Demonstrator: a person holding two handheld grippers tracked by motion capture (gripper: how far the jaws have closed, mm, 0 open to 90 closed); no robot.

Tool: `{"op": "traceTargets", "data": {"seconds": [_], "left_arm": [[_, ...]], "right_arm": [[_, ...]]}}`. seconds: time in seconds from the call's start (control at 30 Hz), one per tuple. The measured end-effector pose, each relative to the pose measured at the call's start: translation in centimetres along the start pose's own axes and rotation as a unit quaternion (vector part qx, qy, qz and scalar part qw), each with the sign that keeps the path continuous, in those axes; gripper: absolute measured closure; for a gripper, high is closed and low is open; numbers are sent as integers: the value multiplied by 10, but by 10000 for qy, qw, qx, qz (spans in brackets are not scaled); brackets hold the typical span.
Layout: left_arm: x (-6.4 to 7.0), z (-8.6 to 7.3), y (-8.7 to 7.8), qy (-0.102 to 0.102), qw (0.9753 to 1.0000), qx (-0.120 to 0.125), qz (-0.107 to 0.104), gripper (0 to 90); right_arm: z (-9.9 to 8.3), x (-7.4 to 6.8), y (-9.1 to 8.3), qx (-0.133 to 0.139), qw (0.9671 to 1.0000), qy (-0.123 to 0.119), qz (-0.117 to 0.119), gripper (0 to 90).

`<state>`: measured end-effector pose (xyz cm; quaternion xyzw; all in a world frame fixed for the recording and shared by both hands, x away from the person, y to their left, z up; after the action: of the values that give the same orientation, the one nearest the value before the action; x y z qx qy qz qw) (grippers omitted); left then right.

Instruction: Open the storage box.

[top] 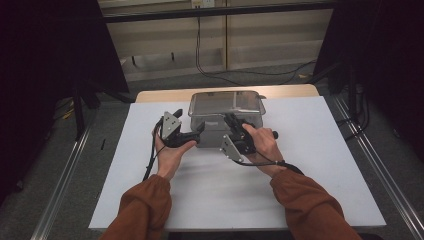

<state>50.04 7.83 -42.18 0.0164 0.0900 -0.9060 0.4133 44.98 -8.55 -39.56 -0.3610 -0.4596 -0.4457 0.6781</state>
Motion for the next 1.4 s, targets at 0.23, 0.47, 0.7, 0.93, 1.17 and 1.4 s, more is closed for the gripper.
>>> {"op": "traceTargets", "data": {"seconds": [0.23, 0.47, 0.7, 0.93, 1.17, 1.4], "left_arm": [[-11, -2, -2, 100, 9999, 30, 38, 187], [-11, 1, -2, 190, 9997, 133, 103, 290], [-5, 2, -1, 463, 9987, 185, -54, 419], [-3, 2, 0, 551, 9983, 185, -34, 460], [-4, 2, 0, 532, 9984, 185, -38, 474], [-4, 3, 0, 502, 9985, 212, -28, 473]], "right_arm": [[-1, -3, -1, -32, 9999, 84, 70, 806], [-2, -7, -2, -43, 9997, 181, 165, 790], [-2, -7, -1, -7, 9993, 296, 212, 784], [-3, -8, -1, 3, 9988, 412, 266, 761], [-12, -8, -2, 65, 9945, 974, 390, 643], [-30, -4, -5, -22, 9841, 1725, 429, 438]]}}
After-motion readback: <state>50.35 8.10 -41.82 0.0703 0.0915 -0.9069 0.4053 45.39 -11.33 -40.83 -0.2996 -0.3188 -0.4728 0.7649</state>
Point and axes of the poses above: each handheld gripper's, and its own axes: y roughly forward along the jaws, z roughly out of its top, x roughly to its right, the point moved 7 cm from there along y, roughly forward along the jaws, and after that the axes turned 1 degree about -z, right-handed, at the moved point
